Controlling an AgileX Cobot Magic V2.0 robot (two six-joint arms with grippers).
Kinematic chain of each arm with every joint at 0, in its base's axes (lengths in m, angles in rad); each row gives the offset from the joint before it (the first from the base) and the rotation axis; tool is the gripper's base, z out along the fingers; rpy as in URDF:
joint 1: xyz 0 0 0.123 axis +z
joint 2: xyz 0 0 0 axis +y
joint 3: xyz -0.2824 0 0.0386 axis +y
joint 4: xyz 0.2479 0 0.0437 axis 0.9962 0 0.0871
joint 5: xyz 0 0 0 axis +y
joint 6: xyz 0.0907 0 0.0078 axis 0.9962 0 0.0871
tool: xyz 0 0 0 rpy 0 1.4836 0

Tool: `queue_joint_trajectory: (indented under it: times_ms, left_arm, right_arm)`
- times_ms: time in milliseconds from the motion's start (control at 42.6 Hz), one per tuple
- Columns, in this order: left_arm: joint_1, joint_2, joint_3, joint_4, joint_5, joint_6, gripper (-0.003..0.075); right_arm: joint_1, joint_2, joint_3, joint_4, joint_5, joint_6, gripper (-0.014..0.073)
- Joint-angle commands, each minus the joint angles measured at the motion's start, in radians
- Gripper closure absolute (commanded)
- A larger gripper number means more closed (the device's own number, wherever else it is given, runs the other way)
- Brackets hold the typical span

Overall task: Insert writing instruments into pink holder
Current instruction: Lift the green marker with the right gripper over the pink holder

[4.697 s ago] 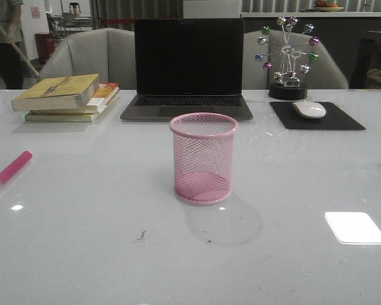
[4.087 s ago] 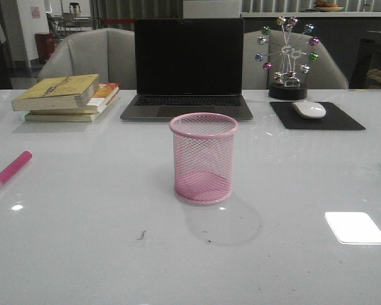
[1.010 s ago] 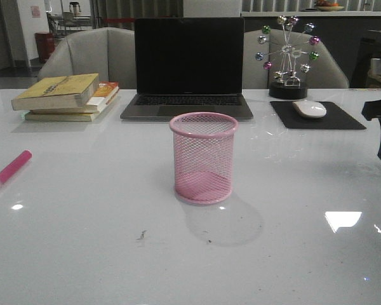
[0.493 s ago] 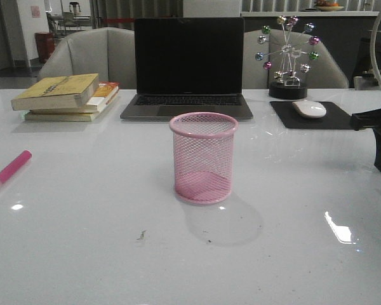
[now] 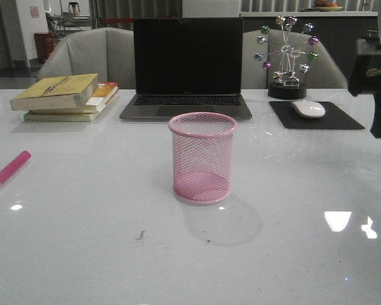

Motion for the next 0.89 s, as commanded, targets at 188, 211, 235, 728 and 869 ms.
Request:
queue_joint_trajectory:
  times_ms: [188, 211, 235, 728, 869]
  left_arm:
    - [-0.007, 0.001, -0.030, -0.011, -0.077, -0.001, 0.0245]
    - [-0.007, 0.001, -0.030, -0.011, -0.077, -0.001, 0.0245]
    - [-0.007, 0.001, -0.030, -0.011, -0.077, -0.001, 0.0245]
    - [-0.007, 0.001, -0.030, -0.011, -0.075, -0.001, 0.0245]
    - [-0.007, 0.001, -0.030, -0.011, -0.075, -0.001, 0.0245]
  right_arm:
    - [0.185, -0.375, 0.239, 0.103, -0.427, -0.017, 0.0411]
    - [0.218, -0.397, 0.262, 0.103, -0.465, -0.017, 0.0411]
    - [0.243, -0.417, 0.285, 0.103, -0.504, -0.017, 0.0411]
    - [0.677, -0.458, 0.628, 0.095, -1.414, -0.016, 0.0411]
    - [0.678, -0.381, 0.632, 0.095, -1.492, -0.016, 0.0411]
